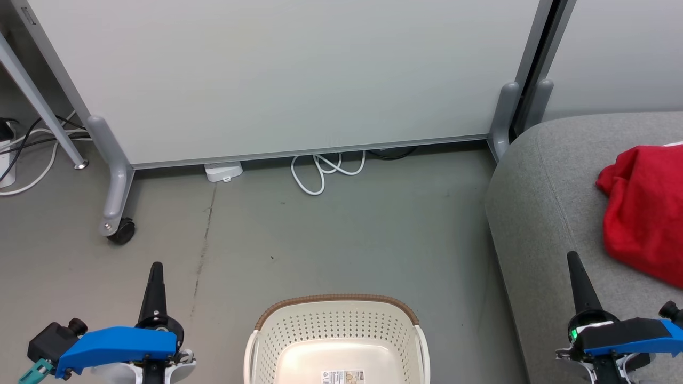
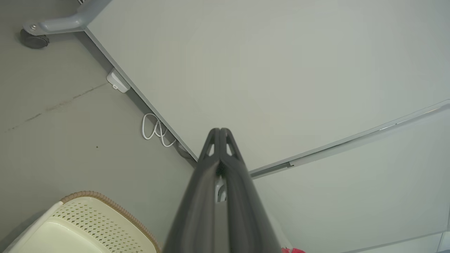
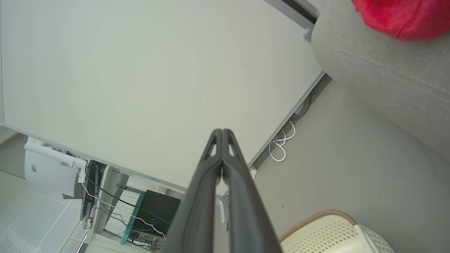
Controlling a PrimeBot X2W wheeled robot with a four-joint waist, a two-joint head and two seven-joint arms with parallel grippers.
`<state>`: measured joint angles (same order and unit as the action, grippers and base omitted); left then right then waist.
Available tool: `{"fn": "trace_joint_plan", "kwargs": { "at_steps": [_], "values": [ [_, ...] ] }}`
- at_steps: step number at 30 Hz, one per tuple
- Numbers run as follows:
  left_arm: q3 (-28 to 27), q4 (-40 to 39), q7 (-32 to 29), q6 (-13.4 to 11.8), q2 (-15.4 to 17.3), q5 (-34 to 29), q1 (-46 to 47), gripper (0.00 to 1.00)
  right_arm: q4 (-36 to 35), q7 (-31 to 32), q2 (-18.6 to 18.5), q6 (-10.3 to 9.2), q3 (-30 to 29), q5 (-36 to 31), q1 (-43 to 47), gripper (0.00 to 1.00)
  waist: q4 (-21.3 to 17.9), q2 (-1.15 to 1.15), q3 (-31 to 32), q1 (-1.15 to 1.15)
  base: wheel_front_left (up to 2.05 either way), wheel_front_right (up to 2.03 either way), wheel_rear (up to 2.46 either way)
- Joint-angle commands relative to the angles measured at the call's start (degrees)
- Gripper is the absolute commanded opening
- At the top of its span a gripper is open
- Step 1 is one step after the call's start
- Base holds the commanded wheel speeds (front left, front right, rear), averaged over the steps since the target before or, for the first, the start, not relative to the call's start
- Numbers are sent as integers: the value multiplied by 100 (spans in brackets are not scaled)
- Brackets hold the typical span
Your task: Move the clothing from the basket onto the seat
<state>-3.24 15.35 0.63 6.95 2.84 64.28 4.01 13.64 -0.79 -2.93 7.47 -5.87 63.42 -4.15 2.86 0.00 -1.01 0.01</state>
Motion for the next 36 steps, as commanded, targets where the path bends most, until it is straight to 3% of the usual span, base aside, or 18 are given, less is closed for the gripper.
{"fn": "trace_joint_plan", "kwargs": {
  "at_steps": [1,36],
  "values": [
    [-48,-68,-17,36,6,98,165,0,-39,26,-4,3,-12,108,-125,0,-3,0,1,0,0,0,0],
    [-247,-120,-484,64,6,1865,233,0,14,495,4,4,-54,1932,-203,0,-169,0,49,-1,0,0,0]
  ]
}}
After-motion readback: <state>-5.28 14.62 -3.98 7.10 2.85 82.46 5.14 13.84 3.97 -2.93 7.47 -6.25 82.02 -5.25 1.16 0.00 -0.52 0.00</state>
